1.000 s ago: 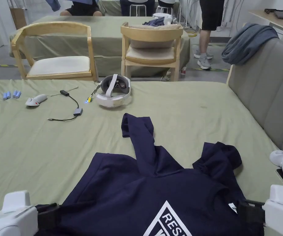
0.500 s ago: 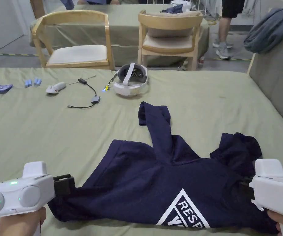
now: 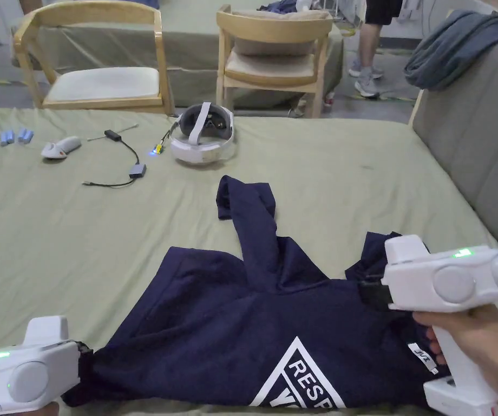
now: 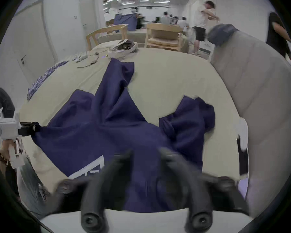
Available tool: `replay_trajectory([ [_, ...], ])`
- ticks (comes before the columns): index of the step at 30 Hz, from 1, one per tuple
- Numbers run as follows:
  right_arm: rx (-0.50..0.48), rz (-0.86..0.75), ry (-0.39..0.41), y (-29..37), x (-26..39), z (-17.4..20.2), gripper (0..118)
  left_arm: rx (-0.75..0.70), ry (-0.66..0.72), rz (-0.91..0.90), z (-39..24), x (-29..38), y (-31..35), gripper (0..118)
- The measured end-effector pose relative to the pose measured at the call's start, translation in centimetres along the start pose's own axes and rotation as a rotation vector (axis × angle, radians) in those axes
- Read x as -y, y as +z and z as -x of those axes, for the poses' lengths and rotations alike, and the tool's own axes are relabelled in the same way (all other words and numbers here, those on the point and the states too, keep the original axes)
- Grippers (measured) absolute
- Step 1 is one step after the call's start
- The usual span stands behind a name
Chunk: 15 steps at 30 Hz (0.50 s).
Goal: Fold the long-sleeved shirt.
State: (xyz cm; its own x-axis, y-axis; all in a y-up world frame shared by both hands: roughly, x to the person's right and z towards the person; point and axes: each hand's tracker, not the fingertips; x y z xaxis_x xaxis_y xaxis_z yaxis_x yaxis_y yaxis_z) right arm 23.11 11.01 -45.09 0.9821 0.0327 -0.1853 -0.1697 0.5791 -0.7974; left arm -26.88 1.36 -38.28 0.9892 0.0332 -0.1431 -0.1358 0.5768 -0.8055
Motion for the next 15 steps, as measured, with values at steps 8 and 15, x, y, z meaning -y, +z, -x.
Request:
replay_trajectory([
  [8,-0.176,0.325,0.167,-14.7,-7.7,1.1,92,0.036,0.079,0.008,-0.9,-0.5,3.1,12],
  [15,-0.094,0.44,0.272,-17.7,-7.3,3.6,31,0.039,0.071,0.024,-0.9,-0.8,2.8,12],
])
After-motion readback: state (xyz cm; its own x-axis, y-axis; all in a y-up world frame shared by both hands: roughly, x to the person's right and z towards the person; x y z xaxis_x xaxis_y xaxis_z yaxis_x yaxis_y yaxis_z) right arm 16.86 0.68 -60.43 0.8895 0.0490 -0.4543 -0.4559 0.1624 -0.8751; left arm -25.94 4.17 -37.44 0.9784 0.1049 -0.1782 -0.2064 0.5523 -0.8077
